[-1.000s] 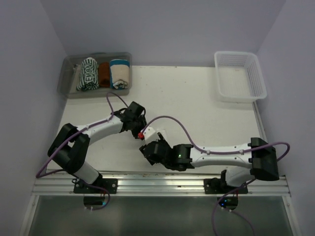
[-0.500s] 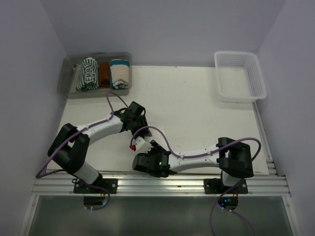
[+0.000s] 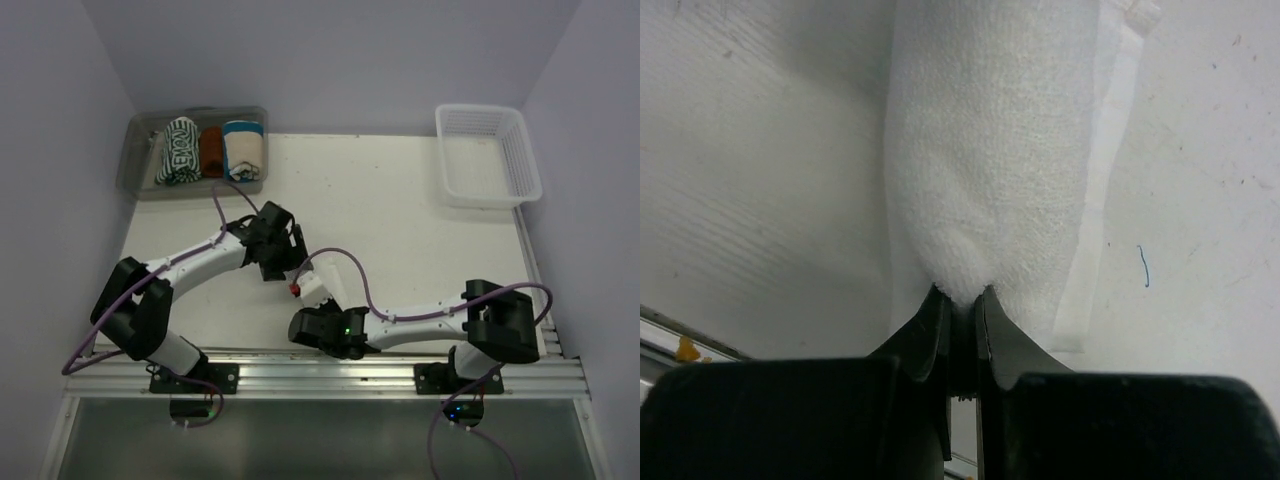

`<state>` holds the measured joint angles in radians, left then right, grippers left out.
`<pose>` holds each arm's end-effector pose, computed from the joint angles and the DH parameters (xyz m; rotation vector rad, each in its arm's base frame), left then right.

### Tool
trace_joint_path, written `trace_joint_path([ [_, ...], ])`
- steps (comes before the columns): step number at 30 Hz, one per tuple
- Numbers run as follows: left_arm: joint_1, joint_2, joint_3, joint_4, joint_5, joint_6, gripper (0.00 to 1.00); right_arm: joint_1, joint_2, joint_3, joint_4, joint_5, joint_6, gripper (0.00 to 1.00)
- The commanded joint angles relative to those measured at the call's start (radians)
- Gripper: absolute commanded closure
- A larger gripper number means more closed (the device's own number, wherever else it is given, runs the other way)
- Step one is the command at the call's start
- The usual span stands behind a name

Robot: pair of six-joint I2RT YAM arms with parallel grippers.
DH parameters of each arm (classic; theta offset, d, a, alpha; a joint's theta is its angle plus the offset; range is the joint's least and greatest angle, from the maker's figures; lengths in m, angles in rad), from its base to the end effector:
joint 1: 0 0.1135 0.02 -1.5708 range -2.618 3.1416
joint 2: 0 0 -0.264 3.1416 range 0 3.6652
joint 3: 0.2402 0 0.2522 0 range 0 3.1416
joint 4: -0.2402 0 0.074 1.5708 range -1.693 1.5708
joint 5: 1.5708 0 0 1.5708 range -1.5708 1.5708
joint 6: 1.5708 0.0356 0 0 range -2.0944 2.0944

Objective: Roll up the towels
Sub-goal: Roll the towel

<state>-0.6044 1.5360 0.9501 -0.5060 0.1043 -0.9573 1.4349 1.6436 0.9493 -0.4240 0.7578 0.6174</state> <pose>0.2435 -0.1727 0.1948 -0.4587 2.7772 -0.5880 0.0662 0.3033 0.1764 -0.7123 2.1688 -0.0214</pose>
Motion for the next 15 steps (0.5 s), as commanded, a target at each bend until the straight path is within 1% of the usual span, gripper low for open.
trace_joint_path([
  [1, 0.006, -0.068, 0.053, -0.051, -0.098, 0.022, 0.2, -0.039, -0.094, -0.119, 0.092, -0.127, 0.082, 1.0],
  [2, 0.008, -0.071, 0.056, -0.051, -0.1, 0.026, 0.2, -0.044, -0.119, -0.15, 0.129, -0.153, 0.082, 1.0],
  [3, 0.008, -0.073, 0.056, -0.051, -0.097, 0.028, 0.2, -0.054, -0.164, -0.179, 0.201, -0.179, 0.087, 1.0],
  [4, 0.008, -0.074, 0.052, -0.045, -0.092, 0.029, 0.2, -0.082, -0.188, -0.238, 0.237, -0.245, 0.093, 1.0],
  [5, 0.006, -0.076, 0.046, -0.028, -0.077, 0.028, 0.2, -0.099, -0.208, -0.271, 0.278, -0.277, 0.103, 1.0],
  [6, 0.006, -0.08, 0.032, -0.02, -0.074, 0.028, 0.2, -0.116, -0.249, -0.3, 0.356, -0.319, 0.105, 1.0],
  [7, 0.005, -0.082, 0.027, -0.017, -0.08, 0.025, 0.2, -0.148, -0.266, -0.352, 0.39, -0.349, 0.104, 1.0],
  [8, 0.002, -0.085, 0.023, -0.016, -0.1, 0.025, 0.2, -0.16, -0.283, -0.371, 0.419, -0.401, 0.097, 1.0],
  [10, -0.006, -0.088, 0.001, -0.003, -0.1, 0.031, 0.2, -0.195, -0.315, -0.405, 0.45, -0.443, 0.088, 1.0],
  [11, -0.008, -0.088, -0.008, 0.02, -0.086, 0.032, 0.2, -0.206, -0.324, -0.417, 0.462, -0.487, 0.087, 1.0],
  [15, -0.017, -0.103, -0.054, 0.093, -0.054, 0.032, 0.2, -0.27, -0.364, -0.506, 0.611, -0.598, 0.13, 1.0],
])
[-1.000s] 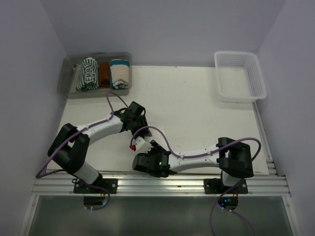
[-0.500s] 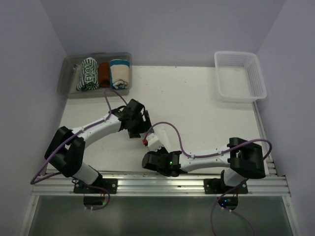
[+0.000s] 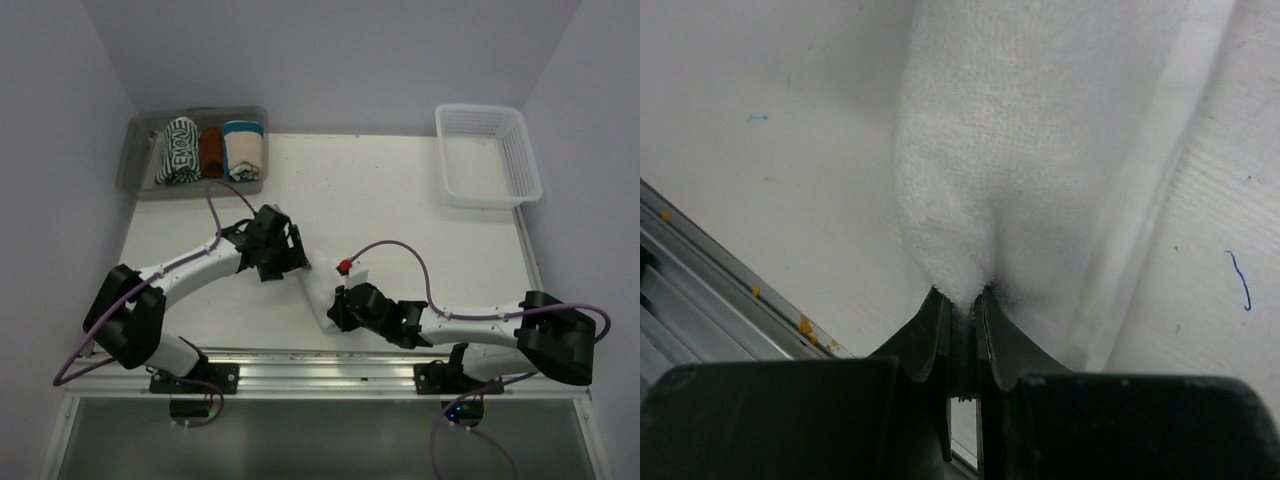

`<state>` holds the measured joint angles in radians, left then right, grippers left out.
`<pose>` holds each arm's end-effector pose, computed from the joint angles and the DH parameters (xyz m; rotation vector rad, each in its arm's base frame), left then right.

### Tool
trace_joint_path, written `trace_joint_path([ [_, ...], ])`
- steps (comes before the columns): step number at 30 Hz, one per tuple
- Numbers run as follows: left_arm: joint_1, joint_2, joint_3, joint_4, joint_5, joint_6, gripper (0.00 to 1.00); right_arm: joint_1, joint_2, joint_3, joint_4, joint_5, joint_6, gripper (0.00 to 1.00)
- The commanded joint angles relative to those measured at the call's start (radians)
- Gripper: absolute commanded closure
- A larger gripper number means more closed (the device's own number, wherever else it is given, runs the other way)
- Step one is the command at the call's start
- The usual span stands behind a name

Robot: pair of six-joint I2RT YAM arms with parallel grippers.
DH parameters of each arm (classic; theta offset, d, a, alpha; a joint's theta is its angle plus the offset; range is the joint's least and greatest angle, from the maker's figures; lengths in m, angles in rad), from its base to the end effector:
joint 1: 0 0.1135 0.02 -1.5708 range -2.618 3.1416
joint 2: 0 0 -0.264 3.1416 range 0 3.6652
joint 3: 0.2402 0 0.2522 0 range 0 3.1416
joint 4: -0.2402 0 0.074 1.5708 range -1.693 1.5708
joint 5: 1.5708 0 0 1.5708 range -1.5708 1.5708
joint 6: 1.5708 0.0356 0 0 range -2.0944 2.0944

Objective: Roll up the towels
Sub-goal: Roll the towel

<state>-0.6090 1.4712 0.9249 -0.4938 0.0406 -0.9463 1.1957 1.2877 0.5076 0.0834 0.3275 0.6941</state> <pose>0.2368 -0.1669 0.2057 -0.4444 2.7004 -0.5614 0.1005 0.2239 0.1682 -0.3987 2.2717 0.6481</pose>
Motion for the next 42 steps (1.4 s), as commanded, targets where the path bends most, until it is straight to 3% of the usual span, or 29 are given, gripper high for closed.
trace_joint_path([
  [1, -0.018, -0.044, -0.046, 0.098, 0.015, 0.026, 0.2, -0.053, -0.01, -0.081, 0.119, -0.182, 0.058, 1.0],
  [13, -0.041, 0.026, -0.038, 0.244, 0.082, 0.073, 0.31, -0.172, -0.011, -0.133, 0.199, -0.347, 0.062, 1.0],
  [17, -0.041, 0.084, -0.028, 0.281, 0.128, 0.061, 0.47, -0.192, -0.03, -0.144, 0.179, -0.357, 0.053, 1.0],
  [24, -0.044, 0.132, 0.0, 0.327, 0.192, 0.049, 0.56, -0.206, -0.057, -0.141, 0.132, -0.341, 0.036, 1.0],
  [25, -0.044, 0.135, 0.0, 0.343, 0.212, 0.047, 0.68, -0.208, -0.06, -0.133, 0.095, -0.337, 0.021, 1.0],
  [27, -0.044, 0.135, 0.0, 0.348, 0.219, 0.038, 0.8, -0.208, -0.06, -0.101, 0.047, -0.331, 0.001, 1.0],
  [28, -0.044, 0.132, 0.0, 0.342, 0.222, 0.035, 0.94, -0.208, -0.062, -0.089, 0.023, -0.314, -0.02, 1.0],
  [29, -0.044, 0.126, 0.0, 0.337, 0.22, 0.031, 1.0, -0.208, -0.065, -0.075, -0.028, -0.308, -0.034, 1.0],
  [30, -0.043, 0.123, 0.0, 0.334, 0.216, 0.026, 1.0, -0.208, -0.067, -0.046, -0.052, -0.306, -0.047, 0.98],
  [31, -0.043, 0.115, -0.001, 0.318, 0.202, 0.021, 1.0, -0.208, -0.067, -0.032, -0.072, -0.285, -0.077, 0.86],
  [34, -0.043, 0.104, 0.006, 0.253, 0.153, 0.012, 1.0, -0.206, -0.068, 0.031, -0.166, -0.251, -0.125, 0.65],
  [37, -0.043, 0.104, 0.034, 0.14, 0.093, 0.004, 1.0, -0.197, -0.103, 0.074, -0.229, -0.223, -0.14, 0.51],
  [42, -0.041, 0.087, 0.032, 0.044, 0.068, -0.081, 1.0, -0.121, -0.16, 0.163, -0.349, -0.093, -0.151, 0.45],
])
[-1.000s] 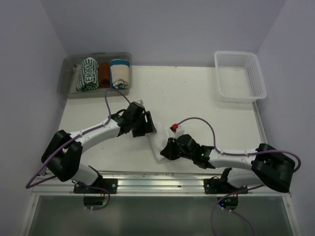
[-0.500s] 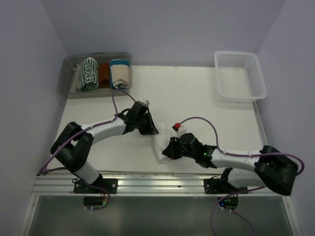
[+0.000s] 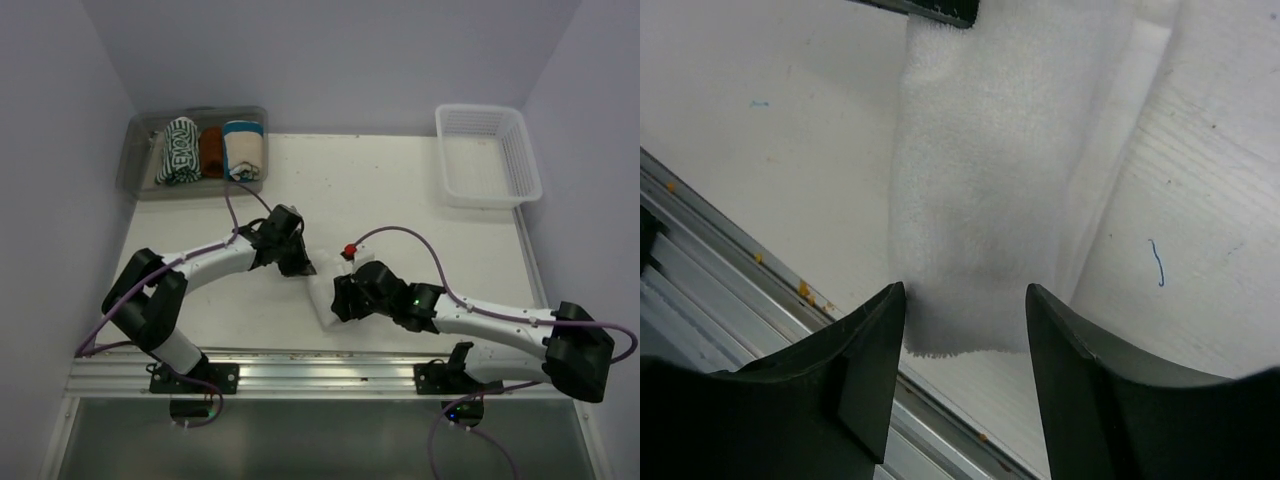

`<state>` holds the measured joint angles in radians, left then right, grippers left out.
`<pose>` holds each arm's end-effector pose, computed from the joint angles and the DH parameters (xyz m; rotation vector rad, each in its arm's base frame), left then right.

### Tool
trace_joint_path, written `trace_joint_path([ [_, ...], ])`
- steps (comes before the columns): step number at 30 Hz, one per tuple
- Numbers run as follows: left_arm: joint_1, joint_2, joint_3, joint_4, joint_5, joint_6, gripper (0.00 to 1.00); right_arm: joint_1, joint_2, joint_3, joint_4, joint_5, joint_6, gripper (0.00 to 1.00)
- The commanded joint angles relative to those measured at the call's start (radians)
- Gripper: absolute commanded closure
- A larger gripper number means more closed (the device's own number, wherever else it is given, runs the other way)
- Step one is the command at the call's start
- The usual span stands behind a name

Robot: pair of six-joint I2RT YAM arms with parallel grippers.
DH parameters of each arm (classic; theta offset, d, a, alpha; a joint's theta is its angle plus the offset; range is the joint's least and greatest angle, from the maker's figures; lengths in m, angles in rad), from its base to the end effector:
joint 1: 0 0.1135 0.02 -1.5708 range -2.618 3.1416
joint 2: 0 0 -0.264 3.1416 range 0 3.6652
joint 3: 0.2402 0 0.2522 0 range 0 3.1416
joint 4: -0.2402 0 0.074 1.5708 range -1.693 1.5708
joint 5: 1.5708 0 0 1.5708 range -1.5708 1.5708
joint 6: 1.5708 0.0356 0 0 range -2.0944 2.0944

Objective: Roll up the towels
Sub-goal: Roll the towel

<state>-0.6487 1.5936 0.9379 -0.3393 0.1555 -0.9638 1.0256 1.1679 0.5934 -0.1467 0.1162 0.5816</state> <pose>0.2486 -0.1954 0.1841 -0.3699 2.7342 -0.7383 0.1264 0.2004 0.2014 -0.4642 2.3416 0.6807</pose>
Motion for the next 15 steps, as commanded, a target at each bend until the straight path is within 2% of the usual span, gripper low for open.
trace_joint_path([
  [1, -0.003, -0.038, 0.013, -0.109, -0.033, -0.081, 1.0, 0.077, -0.042, 0.091, -0.151, 0.161, -0.039, 0.44],
  [2, -0.006, -0.04, 0.003, -0.107, -0.028, -0.107, 1.0, 0.109, -0.036, 0.123, -0.168, 0.263, -0.042, 0.44],
  [3, -0.006, -0.041, -0.002, -0.093, -0.021, -0.108, 1.0, 0.166, -0.027, 0.144, -0.186, 0.304, -0.046, 0.44],
  [8, -0.006, -0.05, 0.004, -0.107, -0.011, -0.128, 1.0, 0.293, 0.097, 0.29, -0.31, 0.471, -0.091, 0.42],
  [9, -0.006, -0.053, 0.004, -0.11, -0.013, -0.13, 1.0, 0.309, 0.117, 0.307, -0.321, 0.52, -0.1, 0.38],
  [15, -0.006, -0.057, -0.002, -0.113, -0.005, -0.135, 1.0, 0.384, 0.279, 0.414, -0.369, 0.592, -0.137, 0.34],
])
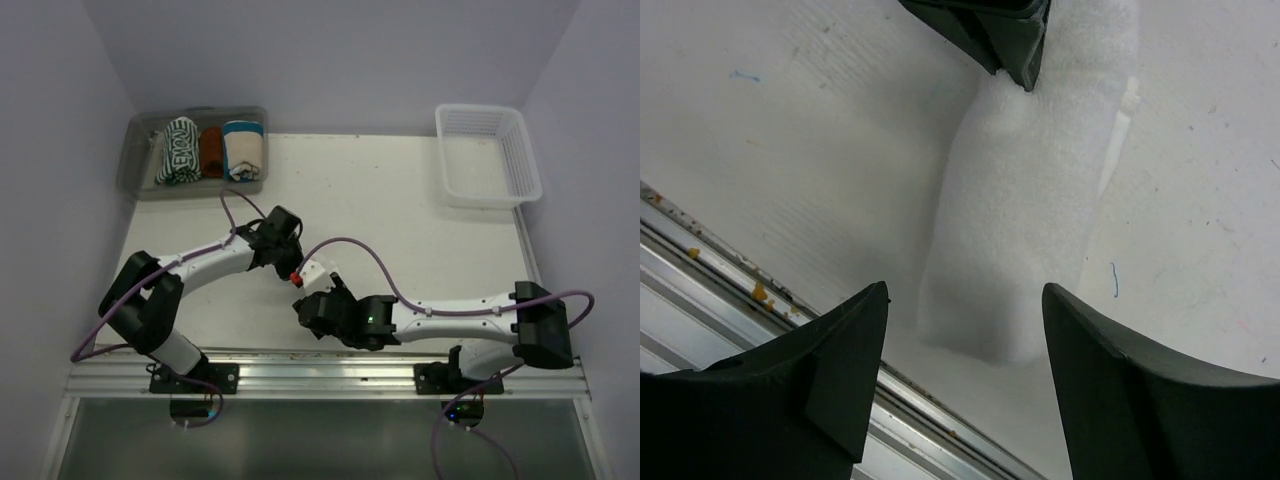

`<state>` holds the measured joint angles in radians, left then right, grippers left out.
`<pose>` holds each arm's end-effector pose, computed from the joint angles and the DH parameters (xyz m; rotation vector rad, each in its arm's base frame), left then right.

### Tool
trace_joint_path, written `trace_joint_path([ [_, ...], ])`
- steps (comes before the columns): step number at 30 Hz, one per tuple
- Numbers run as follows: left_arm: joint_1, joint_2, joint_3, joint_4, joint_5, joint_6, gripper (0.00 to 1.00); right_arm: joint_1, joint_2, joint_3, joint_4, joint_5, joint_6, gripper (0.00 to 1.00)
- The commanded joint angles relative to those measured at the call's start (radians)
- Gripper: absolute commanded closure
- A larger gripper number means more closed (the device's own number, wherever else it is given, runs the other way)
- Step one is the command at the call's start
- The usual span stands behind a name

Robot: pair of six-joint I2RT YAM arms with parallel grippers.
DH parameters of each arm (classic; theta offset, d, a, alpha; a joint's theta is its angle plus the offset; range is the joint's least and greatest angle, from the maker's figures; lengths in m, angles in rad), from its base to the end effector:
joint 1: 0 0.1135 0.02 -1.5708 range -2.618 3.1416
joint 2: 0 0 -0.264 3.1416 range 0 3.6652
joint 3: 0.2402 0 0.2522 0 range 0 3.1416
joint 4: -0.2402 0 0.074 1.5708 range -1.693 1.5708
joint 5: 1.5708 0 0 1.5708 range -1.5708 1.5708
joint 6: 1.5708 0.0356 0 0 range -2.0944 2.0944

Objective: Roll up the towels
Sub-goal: Roll the towel

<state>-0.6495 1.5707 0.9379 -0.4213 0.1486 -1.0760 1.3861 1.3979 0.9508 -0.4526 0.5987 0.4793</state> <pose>0.2413 -0.1898 0.1861 -0.5448 2.7793 -0.7055 0.0722 0.2772 0.2408 -0.7749 2.1484 0.2186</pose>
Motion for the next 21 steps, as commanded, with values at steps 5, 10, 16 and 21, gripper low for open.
trace_joint_path([
  [5, -0.007, -0.034, 0.01, -0.048, -0.01, -0.032, 1.0, 0.054, 0.186, 0.098, -0.057, 0.162, -0.045, 0.32],
  [10, -0.006, -0.035, 0.03, -0.07, -0.009, -0.033, 1.0, 0.057, 0.321, 0.118, -0.08, 0.233, 0.034, 0.35],
  [16, -0.006, -0.058, 0.029, -0.051, 0.019, -0.015, 0.97, 0.057, 0.412, 0.125, -0.062, 0.291, 0.094, 0.76],
  [21, 0.025, -0.144, -0.017, -0.044, 0.005, -0.002, 0.55, 0.045, 0.339, 0.048, 0.077, 0.211, 0.023, 1.0],
])
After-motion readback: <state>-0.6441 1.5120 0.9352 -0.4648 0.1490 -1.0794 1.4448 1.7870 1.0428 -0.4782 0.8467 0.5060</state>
